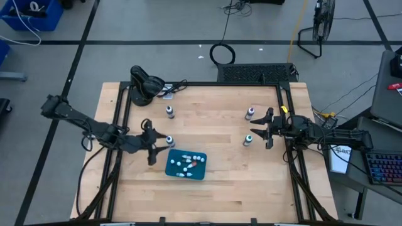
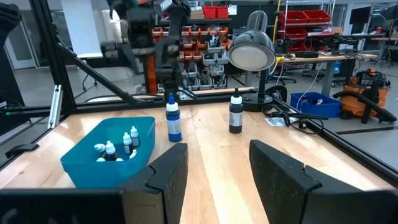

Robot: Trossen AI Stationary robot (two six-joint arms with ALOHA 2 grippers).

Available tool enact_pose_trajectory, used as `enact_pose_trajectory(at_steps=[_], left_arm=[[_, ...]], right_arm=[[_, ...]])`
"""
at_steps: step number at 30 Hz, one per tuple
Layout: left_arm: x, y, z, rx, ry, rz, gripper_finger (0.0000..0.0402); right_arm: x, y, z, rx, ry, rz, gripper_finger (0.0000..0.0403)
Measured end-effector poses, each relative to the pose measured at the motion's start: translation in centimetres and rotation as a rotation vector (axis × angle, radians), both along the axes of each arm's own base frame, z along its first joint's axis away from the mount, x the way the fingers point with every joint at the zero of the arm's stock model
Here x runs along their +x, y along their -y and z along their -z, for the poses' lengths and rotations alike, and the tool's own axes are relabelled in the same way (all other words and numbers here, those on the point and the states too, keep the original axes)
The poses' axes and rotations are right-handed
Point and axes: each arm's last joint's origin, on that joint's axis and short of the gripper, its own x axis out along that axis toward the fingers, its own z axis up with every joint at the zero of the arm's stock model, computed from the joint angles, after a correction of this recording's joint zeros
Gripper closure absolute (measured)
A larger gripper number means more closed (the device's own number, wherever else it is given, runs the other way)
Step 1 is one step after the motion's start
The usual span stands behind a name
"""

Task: Pick & Place food coloring
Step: Put the large blue coloring bottle into the blue bin

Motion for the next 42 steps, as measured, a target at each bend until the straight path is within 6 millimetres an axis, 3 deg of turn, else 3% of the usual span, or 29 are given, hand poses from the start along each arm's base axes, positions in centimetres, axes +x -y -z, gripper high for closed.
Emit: enact_pose_trajectory(at_steps=[6, 11, 15, 20, 35, 42], left_arm=[[2.0, -2.2, -3.2, -0.105, -0.132, -0.225, 0.0185], [4.3, -3.9, -2.2, -0.125, -0.46, -0.376, 0.0185], [6.3, -4.2, -1.1, -0.075, -0.632, -0.225, 0.0185], [7.6, -3.8, 0.2, -0.09, -0.705, -0.093, 0.0185], [8.0, -4.3, 1.1, -0.11, -0.757, -0.082, 0.0185], [9.3, -4.2, 3.6, -0.113, -0.858, -0.077, 0.0185]], right_arm=[[0.0, 0.0, 0.0, 0.0, 0.0, 0.0, 0.0243], [0.0, 0.0, 0.0, 0.0, -0.001, 0.0, 0.0243], [0.0, 0.0, 0.0, 0.0, -0.001, 0.0, 0.0243], [0.0, 0.0, 0.0, 0.0, -0.001, 0.0, 0.0243], [0.0, 0.0, 0.0, 0.0, -0.001, 0.0, 0.0243], [0.0, 0.0, 0.0, 0.0, -0.001, 0.0, 0.0243]])
